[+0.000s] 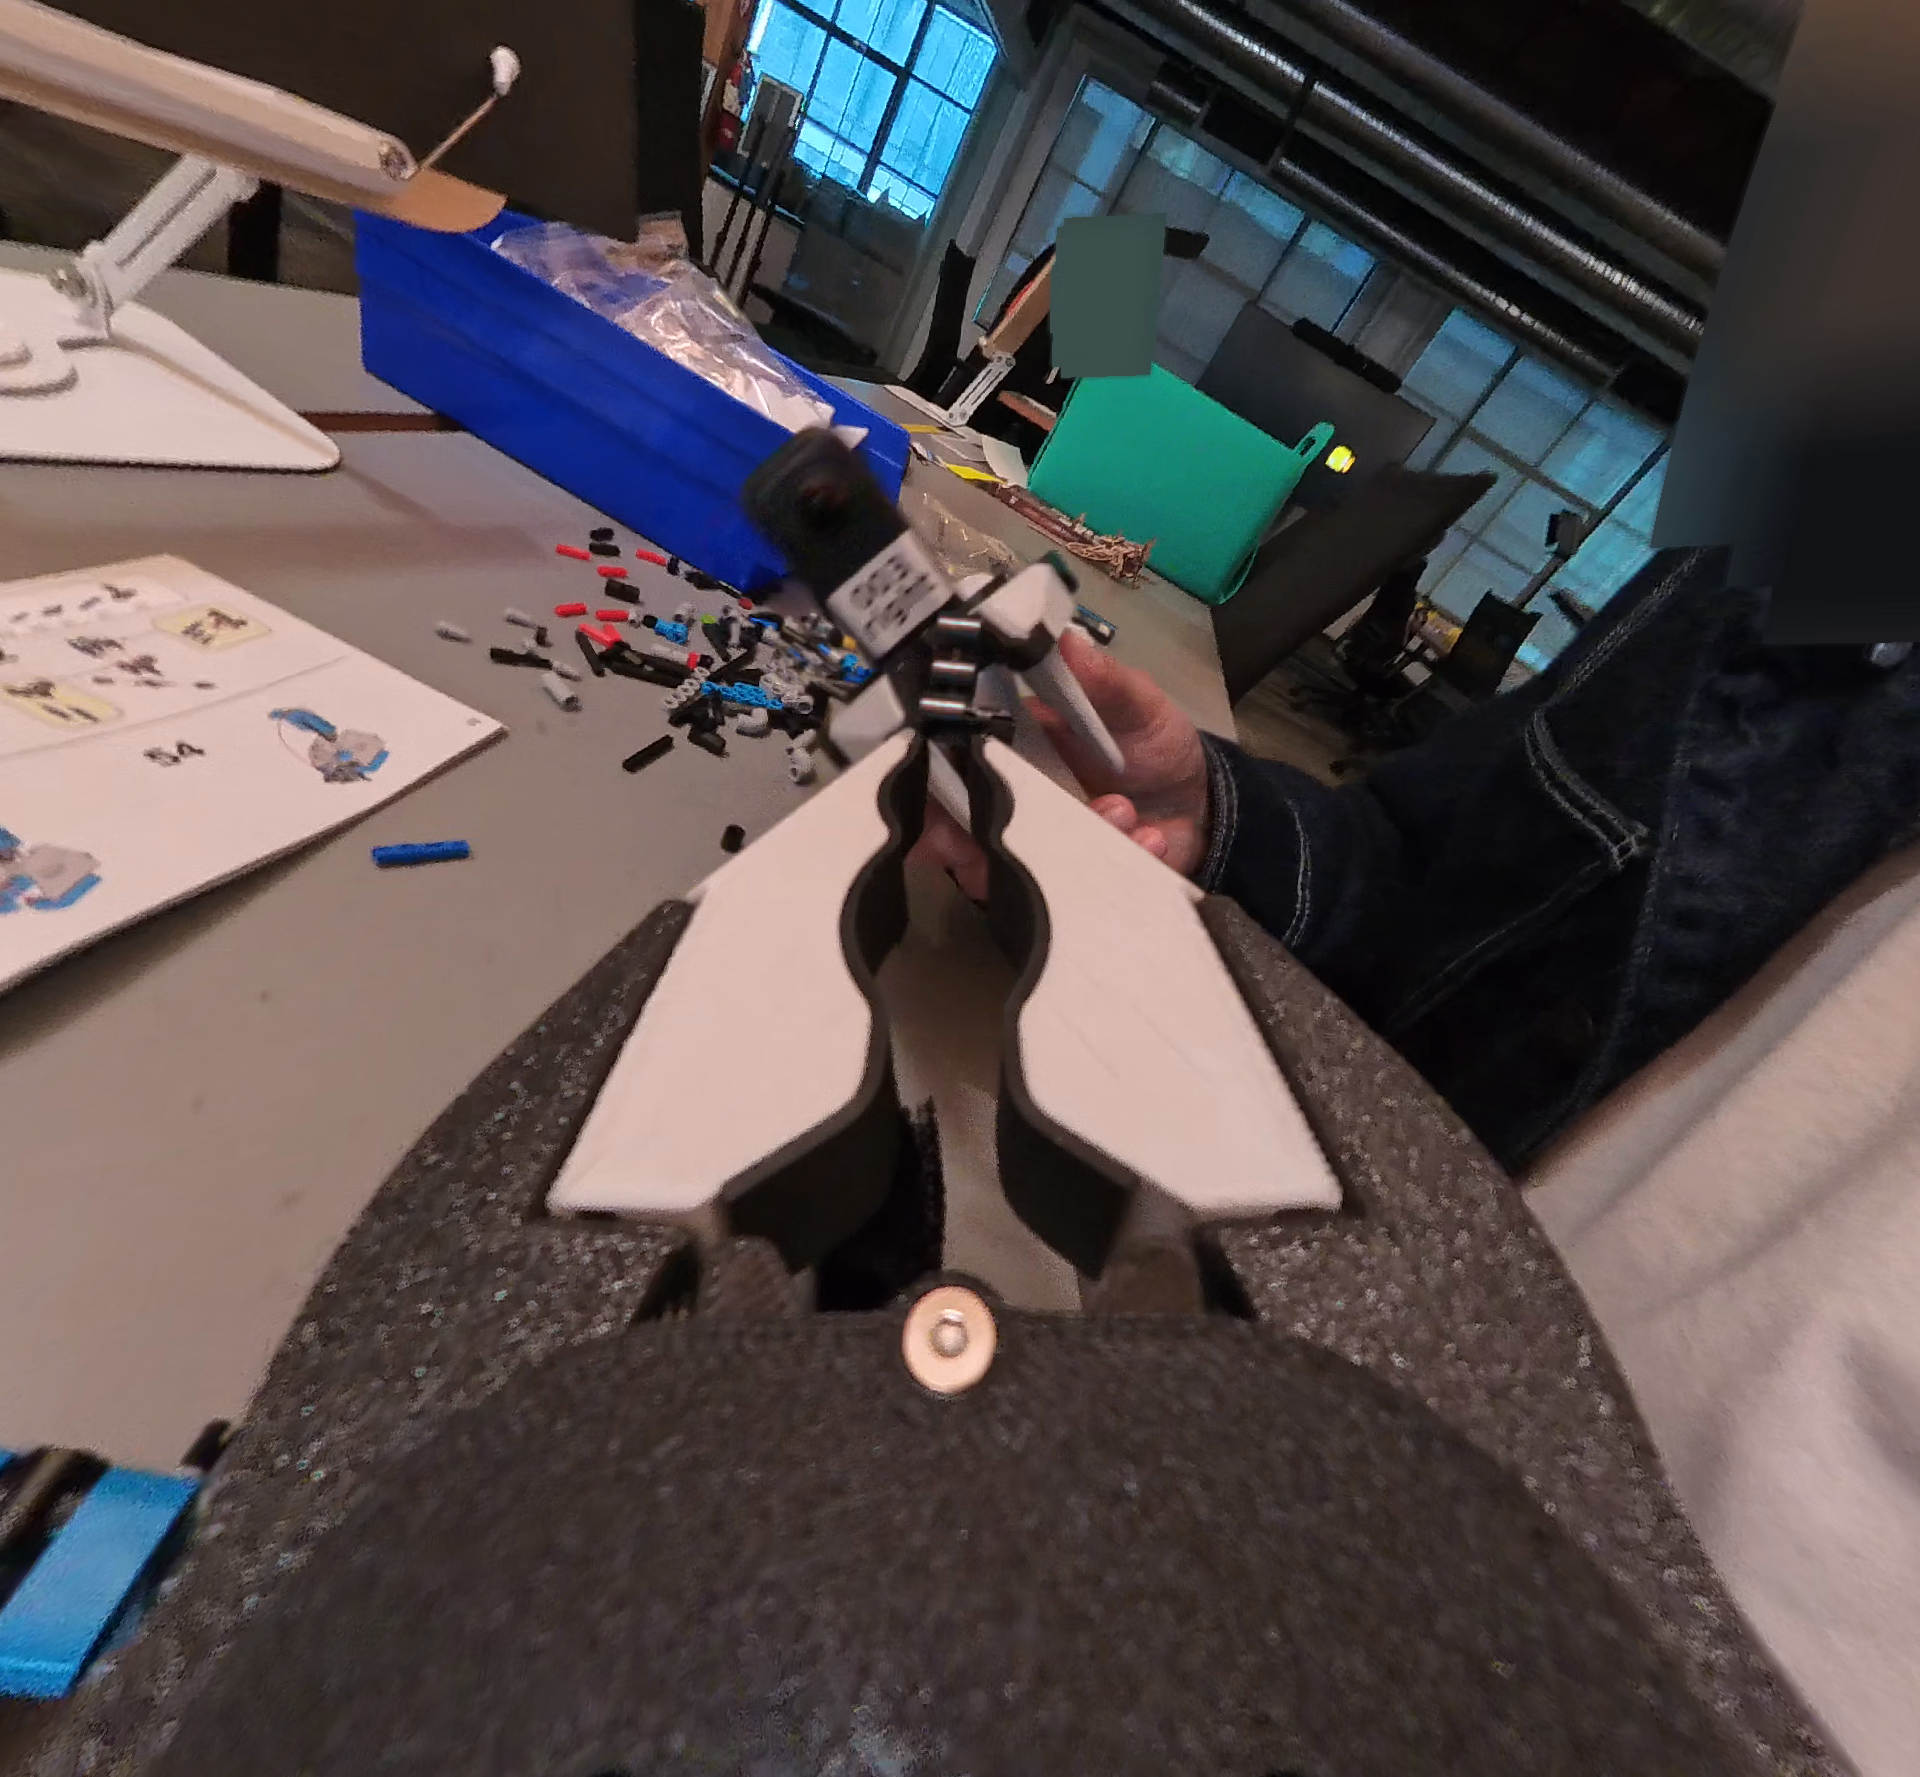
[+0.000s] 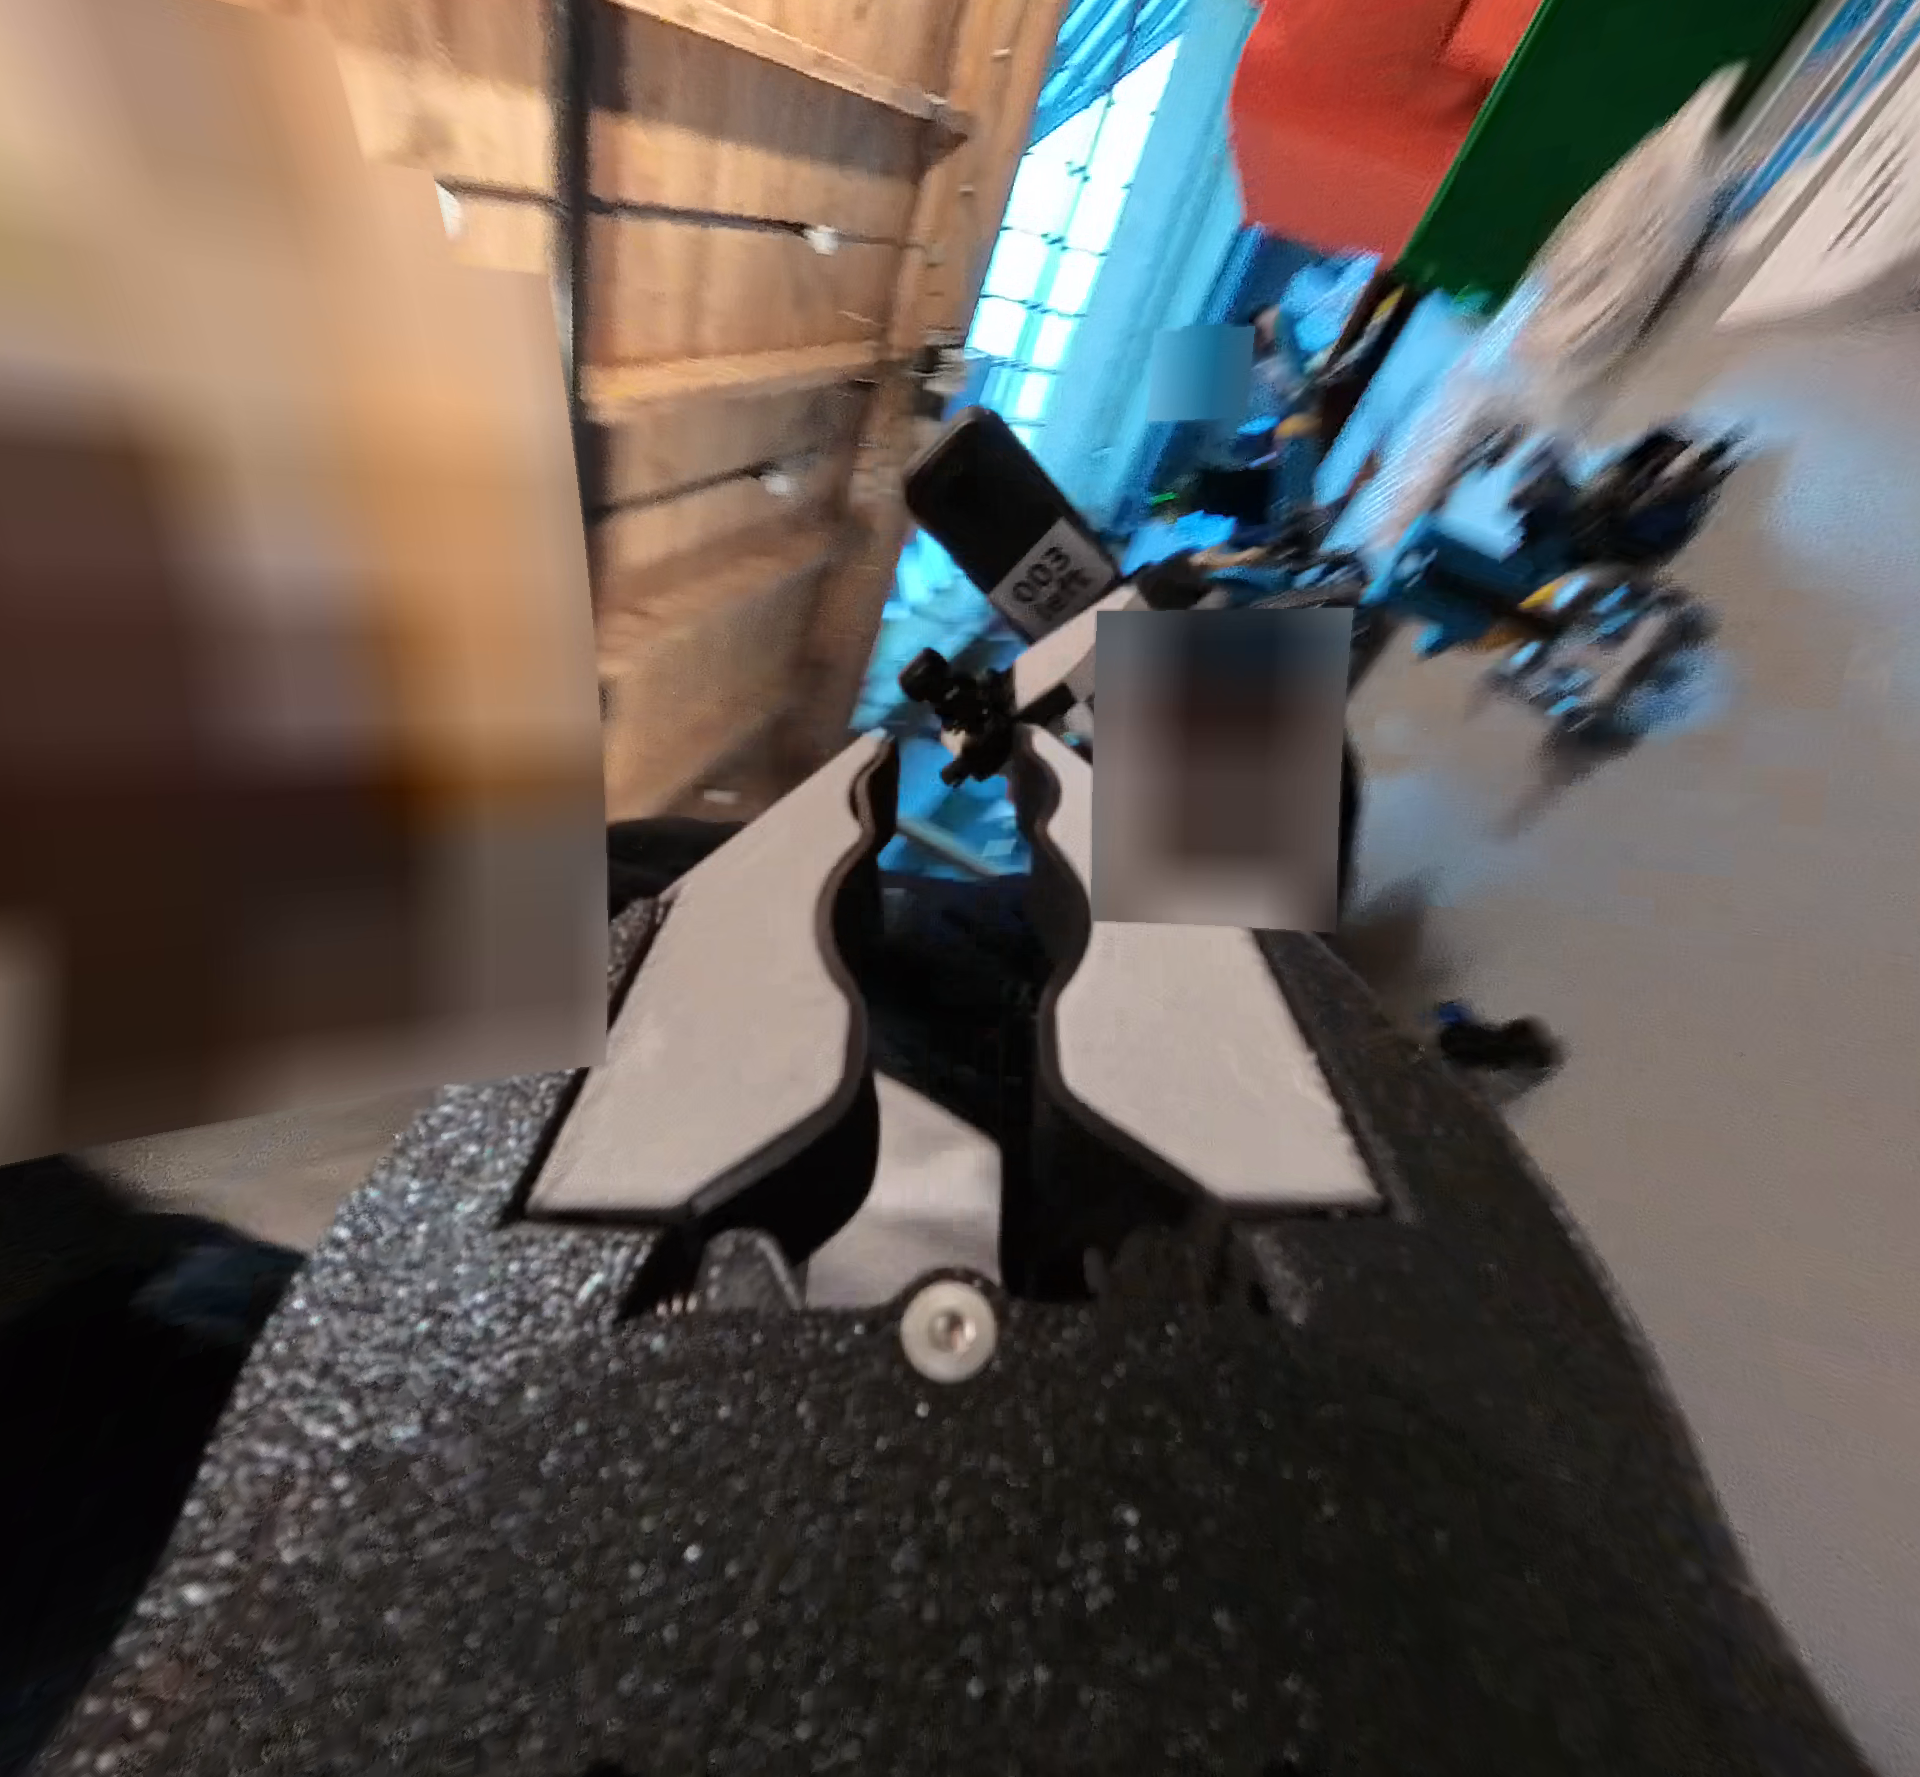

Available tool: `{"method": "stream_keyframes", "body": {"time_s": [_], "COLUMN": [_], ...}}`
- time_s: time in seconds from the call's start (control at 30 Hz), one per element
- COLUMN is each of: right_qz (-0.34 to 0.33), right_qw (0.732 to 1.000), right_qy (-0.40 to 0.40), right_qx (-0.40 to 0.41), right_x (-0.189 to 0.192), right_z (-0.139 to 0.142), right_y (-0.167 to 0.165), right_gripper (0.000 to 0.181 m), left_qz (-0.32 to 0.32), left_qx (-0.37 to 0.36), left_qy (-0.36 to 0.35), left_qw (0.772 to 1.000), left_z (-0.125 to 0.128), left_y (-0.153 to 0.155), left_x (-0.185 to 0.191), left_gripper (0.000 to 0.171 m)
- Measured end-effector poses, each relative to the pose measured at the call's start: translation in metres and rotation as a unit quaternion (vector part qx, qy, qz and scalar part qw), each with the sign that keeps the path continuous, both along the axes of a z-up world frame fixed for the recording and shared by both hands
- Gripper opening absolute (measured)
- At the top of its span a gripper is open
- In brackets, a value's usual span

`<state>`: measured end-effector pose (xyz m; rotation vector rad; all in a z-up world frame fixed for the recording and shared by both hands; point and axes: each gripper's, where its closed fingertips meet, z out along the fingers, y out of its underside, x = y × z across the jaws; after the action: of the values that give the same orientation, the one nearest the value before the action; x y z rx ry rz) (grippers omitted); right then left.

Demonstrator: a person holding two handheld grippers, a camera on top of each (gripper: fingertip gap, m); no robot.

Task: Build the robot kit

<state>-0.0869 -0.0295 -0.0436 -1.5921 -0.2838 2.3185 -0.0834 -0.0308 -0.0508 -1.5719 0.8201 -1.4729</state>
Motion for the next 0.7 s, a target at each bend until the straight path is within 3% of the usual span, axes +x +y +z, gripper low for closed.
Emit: {"method": "stream_keyframes", "body": {"time_s": [0.1,0.17,0.23,0.33,0.43,0.53,0.6,0.7], "right_qz": [-0.09,-0.145,-0.195,-0.238,-0.27,-0.273,-0.28,-0.276], "right_qw": [0.98,0.939,0.864,0.717,0.629,0.608,0.601,0.581], "right_qy": [-0.1,-0.179,-0.262,-0.365,-0.392,-0.396,-0.386,-0.401], "right_qx": [0.144,0.256,0.383,0.544,0.615,0.632,0.641,0.652], "right_x": [0.006,0.008,0.008,0.007,0.005,0.004,0.005,0.006], "right_z": [-0.002,-0.007,-0.011,-0.019,-0.02,-0.019,-0.014,-0.019], "right_y": [0.009,0.013,0.015,0.012,0.008,0.006,0.003,0.004], "right_gripper": [0.021,0.03,0.043,0.047,0.05,0.052,0.04,0.038], "left_qz": [0.01,0.006,-0.004,-0.018,-0.037,-0.048,-0.053,-0.064], "left_qx": [-0.04,-0.067,-0.096,-0.14,-0.164,-0.161,-0.161,-0.166], "left_qy": [-0.009,-0.019,-0.019,-0.029,-0.044,-0.032,-0.032,-0.025], "left_qw": [0.999,0.998,0.995,0.99,0.985,0.985,0.985,0.984], "left_z": [-0.004,-0.006,-0.011,-0.015,-0.014,-0.017,-0.017,-0.02], "left_y": [0.008,0.011,0.01,0.009,0.005,0.0,-0.002,-0.006], "left_x": [-0.004,-0.005,-0.004,-0.003,-0.001,0.003,0.004,0.007], "left_gripper": [0.007,0.006,0.006,0.007,0.006,0.007,0.006,0.006]}}
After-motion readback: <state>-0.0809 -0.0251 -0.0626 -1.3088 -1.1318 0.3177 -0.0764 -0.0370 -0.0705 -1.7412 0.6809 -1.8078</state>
